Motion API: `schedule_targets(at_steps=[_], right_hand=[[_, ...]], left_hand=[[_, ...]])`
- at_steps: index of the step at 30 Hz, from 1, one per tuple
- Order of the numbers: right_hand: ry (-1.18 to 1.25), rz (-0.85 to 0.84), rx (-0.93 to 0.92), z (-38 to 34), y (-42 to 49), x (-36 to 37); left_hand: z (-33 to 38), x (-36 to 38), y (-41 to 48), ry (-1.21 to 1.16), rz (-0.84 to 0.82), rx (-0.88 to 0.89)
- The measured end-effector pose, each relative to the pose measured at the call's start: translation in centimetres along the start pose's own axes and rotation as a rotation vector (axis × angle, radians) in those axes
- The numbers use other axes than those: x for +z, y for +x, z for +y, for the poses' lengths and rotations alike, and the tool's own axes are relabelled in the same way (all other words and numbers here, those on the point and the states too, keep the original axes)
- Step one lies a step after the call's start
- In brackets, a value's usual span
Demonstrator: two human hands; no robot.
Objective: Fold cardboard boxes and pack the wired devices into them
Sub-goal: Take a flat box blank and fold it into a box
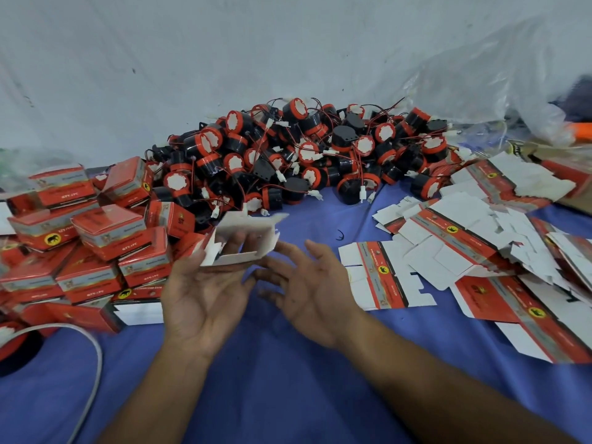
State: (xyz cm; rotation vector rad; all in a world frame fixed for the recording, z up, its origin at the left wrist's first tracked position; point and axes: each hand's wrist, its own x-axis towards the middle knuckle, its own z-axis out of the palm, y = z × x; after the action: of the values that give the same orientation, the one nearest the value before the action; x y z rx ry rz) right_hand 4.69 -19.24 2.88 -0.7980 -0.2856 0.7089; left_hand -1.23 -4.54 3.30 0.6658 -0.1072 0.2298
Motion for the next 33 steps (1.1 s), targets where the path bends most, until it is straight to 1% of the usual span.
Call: schedule_targets(at_steps=[3,4,6,8,10,12,15,17,18,20,21,23,26,29,33], right_hand=[[-0.113,-0.044,-0.026,-0.5,0.3,-0.3],[-0.119,-0.061,-0.022,-0.5,0.4,-0.6],[-0.064,-0.103,-0.012,-0.6,0.6,-1.2],[-0.028,-0.122,-0.006,-1.1,0.6,-1.4],[-0.035,-0.123,-0.011,-1.3,0.7,-1.8],[-0.092,-0.106,-0.044,-1.2,0.9,-2.1],[-0.239,0.012,-0.161,-1.0,1.4,-2.5],[-0.382,0.085,-0.244,-1.3,1.5,-2.7],[-0.457,0.092,-0.278,-1.4,1.5,-2.8],[-0.538,0.052,-0.298,-1.6,1.3,-2.8],[-0.537,0.024,-0.29,-1.6,1.1,-2.7],[-0.526,-0.01,-0.29,-1.7,1.1,-2.5],[-0.509,-0.032,-0.285,-1.9,1.1,-2.5],[-0.519,-0.038,-0.281,-2.0,1.2,-2.6],[-0.547,-0.078,-0.225,-2.5,1.2,-2.9]], left_hand=[[0.1,0.5,-0.1,0.049,0.003,-0.034],[-0.1,0.6,-0.2,0.057,-0.026,-0.049],[-0.8,0.7,-0.4,0.075,-0.099,-0.086],[-1.2,0.6,-0.5,0.097,-0.097,-0.134],[-1.5,0.4,-0.6,0.15,-0.06,-0.169],[-1.8,0.6,-0.5,0.241,-0.023,-0.176],[-2.5,0.6,0.1,0.362,0.126,-0.111],[-2.7,0.0,0.3,0.396,0.248,-0.02],[-2.7,-0.3,0.2,0.464,0.243,0.017],[-3.0,-0.5,0.1,0.661,0.103,0.026],[-3.3,-0.6,0.0,0.746,0.036,0.026],[-3.7,-0.6,-0.2,0.853,-0.016,0.042],[-3.8,-0.6,-0.2,0.981,0.009,0.088],[-3.5,-1.0,-0.3,1.082,0.087,0.12],[-3.5,-0.9,-0.1,0.944,0.109,0.077]])
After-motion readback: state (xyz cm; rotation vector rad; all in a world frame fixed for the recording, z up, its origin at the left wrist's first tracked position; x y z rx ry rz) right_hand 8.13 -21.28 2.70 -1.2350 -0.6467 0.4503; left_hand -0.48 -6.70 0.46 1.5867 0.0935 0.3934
